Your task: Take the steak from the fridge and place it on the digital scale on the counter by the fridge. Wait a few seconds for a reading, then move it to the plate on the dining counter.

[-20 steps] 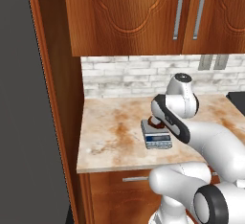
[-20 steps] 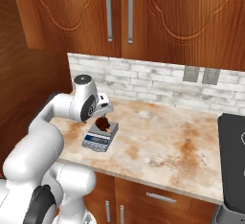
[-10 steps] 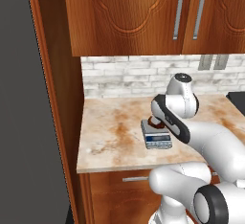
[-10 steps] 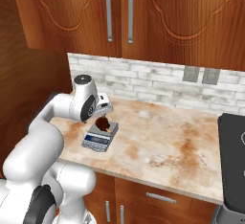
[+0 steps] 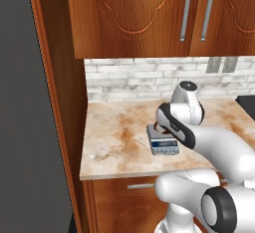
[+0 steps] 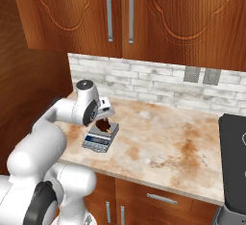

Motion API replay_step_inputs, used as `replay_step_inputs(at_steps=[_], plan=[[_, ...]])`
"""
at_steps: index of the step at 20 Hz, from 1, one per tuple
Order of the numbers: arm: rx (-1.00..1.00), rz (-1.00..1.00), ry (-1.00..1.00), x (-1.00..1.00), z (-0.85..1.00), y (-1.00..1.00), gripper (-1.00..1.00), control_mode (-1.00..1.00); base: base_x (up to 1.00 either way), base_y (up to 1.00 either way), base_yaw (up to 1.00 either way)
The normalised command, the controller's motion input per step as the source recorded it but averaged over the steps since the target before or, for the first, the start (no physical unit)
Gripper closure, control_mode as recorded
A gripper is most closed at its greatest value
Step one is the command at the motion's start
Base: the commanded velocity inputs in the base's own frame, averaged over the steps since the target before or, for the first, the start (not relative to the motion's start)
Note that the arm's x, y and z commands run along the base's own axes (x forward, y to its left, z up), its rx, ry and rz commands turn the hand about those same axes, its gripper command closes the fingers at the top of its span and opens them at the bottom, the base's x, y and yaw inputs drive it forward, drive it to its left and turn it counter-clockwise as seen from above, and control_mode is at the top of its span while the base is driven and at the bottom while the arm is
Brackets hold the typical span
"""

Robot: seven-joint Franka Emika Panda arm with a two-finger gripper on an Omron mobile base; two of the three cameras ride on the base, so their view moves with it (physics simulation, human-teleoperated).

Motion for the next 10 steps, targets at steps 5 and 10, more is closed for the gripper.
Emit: replay_step_inputs(at_steps=[5,10], plan=[[0.0,0.0,0.0,0.21,-0.15,0.0,-1.0,-1.0,0.0,0.0,0.0],[0.0,0.0,0.0,0.33,-0.17,-0.01,-1.0,-1.0,0.0,0.0,0.0]])
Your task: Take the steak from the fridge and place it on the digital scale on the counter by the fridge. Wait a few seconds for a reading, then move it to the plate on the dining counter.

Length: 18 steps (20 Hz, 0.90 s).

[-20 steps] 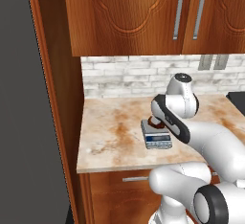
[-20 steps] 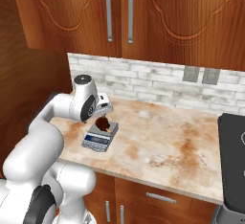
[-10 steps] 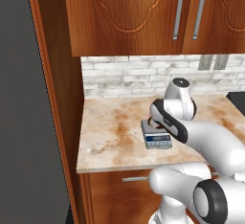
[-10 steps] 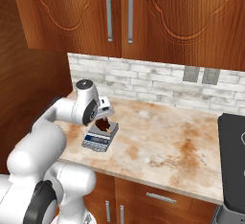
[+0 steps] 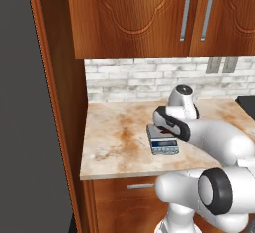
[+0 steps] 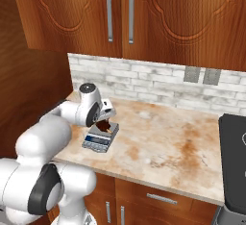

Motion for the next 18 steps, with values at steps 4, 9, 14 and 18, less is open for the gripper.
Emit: replay_step_inputs(at_steps=[4,9,14,18], plan=[[0.0,0.0,0.0,0.35,-0.22,-0.03,-1.0,-1.0,0.0,0.0,0.0],[0.0,0.0,0.0,0.33,-0.25,-0.05,-1.0,-1.0,0.0,0.0,0.0],[0.0,0.0,0.0,0.12,-0.22,-0.04,-1.0,-1.0,0.0,0.0,0.0],[0.0,0.0,0.0,0.18,-0.28,-0.02,-1.0,-1.0,0.0,0.0,0.0]])
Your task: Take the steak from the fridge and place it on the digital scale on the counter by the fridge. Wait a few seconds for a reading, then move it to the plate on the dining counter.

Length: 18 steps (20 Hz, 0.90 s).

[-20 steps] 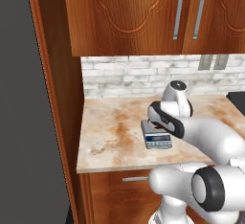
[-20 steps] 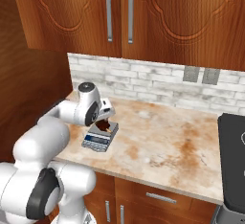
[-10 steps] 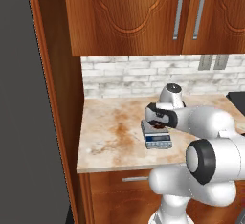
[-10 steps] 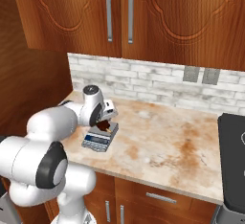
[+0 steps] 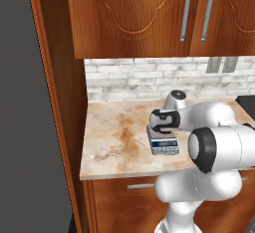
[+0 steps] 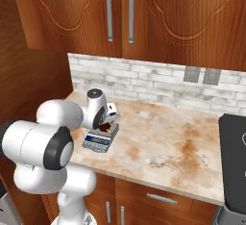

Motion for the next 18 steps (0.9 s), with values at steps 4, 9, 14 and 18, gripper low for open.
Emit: replay_step_inputs(at_steps=[4,9,14,18], plan=[[0.0,0.0,0.0,0.16,-0.35,0.0,-1.0,-1.0,0.0,0.0,0.0],[0.0,0.0,0.0,0.08,-0.32,0.0,1.0,-1.0,0.0,0.0,0.0],[0.0,-0.01,-0.04,-0.26,0.07,0.0,1.0,-1.0,0.0,0.0,0.0],[0.05,-0.11,-0.19,-0.82,0.93,0.0,1.0,-1.0,0.0,0.0,0.0]])
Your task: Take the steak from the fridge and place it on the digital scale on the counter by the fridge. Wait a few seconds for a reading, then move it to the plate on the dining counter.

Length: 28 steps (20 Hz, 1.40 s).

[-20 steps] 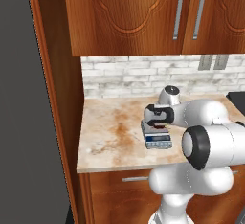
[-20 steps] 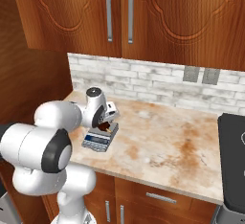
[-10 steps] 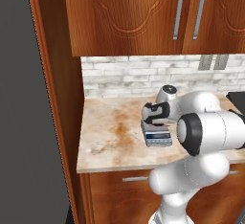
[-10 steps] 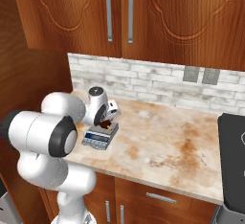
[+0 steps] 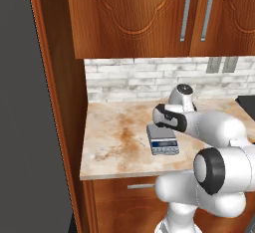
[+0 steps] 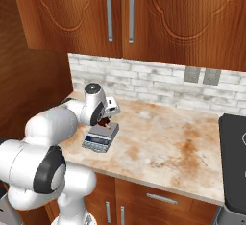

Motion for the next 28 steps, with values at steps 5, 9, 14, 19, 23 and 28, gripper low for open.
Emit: replay_step_inputs(at_steps=[5,9,14,19,23,28], plan=[[0.08,-0.18,-0.08,-0.76,1.0,0.0,1.0,-1.0,0.0,0.0,0.0],[0.15,-0.22,0.09,-0.79,1.0,0.0,1.0,-1.0,0.0,0.0,0.0],[0.18,-0.22,0.19,-0.75,1.0,0.0,1.0,-1.0,0.0,0.0,0.0],[0.16,-0.16,0.17,-0.6,0.99,0.02,1.0,-1.0,0.0,0.0,0.0],[0.04,-0.14,0.14,-0.29,0.51,0.01,1.0,-1.0,0.0,0.0,0.0],[0.0,-0.03,0.01,-0.02,0.02,0.03,1.0,1.0,-0.27,0.13,0.03]])
